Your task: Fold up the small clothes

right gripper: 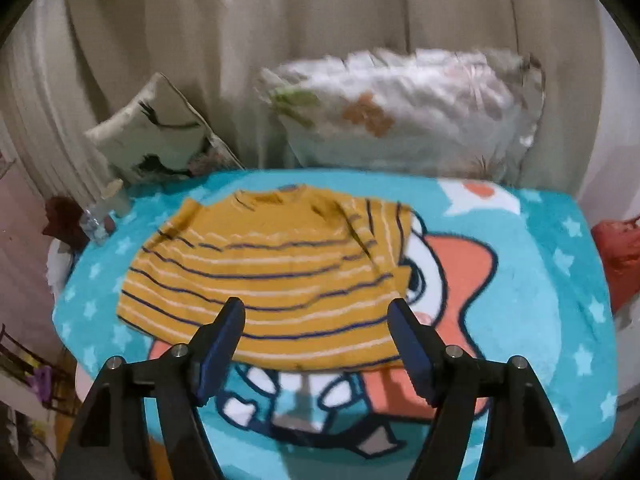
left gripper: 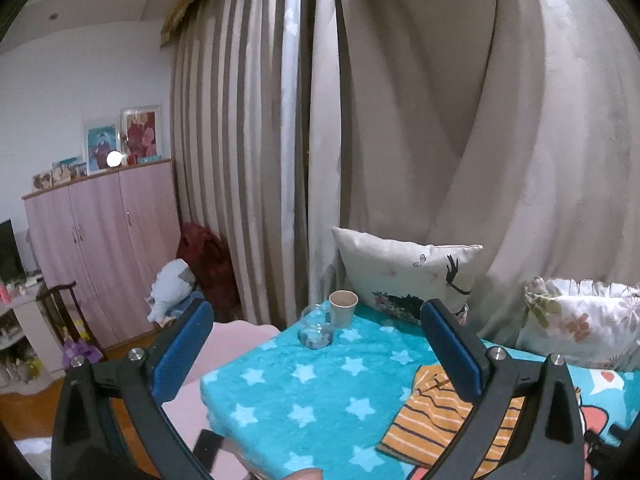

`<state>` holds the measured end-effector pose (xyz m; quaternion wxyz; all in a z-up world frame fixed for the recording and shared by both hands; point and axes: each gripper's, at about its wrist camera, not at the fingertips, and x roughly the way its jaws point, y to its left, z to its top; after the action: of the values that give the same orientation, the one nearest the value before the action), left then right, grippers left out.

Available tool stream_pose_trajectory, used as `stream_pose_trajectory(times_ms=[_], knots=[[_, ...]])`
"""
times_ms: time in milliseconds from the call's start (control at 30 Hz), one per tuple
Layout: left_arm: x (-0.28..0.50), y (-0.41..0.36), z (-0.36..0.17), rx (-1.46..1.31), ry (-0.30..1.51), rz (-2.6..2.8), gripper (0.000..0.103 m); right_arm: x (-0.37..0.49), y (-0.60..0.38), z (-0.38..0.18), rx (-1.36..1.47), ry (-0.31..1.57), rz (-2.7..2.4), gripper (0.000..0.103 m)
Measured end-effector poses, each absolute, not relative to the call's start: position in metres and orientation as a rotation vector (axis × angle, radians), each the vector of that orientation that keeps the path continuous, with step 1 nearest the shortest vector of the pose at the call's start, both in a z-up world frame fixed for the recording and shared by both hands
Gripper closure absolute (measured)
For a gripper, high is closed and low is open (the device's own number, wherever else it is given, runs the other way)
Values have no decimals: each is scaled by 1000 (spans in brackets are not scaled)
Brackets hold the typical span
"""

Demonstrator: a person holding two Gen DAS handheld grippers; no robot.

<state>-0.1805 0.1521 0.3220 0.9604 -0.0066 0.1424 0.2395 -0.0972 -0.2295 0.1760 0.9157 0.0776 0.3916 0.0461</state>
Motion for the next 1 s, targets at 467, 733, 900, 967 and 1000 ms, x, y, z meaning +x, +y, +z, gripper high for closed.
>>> stream_pose_trajectory(times_ms=[467,733,900,967,1000], knots=[[-87,182,248,-156,563,386,0,-83,-161,193,-28,776,78,6],[-51,211,215,-159,669,364,0,-56,-93,176,-152,825,162,6],[-38,231,199,-185,727,362,0,-39,-67,161,-185,885,176,6],[-32,233,194,-183,748,352,0,-34,-59,158,-192,899,178,6],[-30,234,192,-178,756,347,0,-33,-57,157,-194,903,177,6]])
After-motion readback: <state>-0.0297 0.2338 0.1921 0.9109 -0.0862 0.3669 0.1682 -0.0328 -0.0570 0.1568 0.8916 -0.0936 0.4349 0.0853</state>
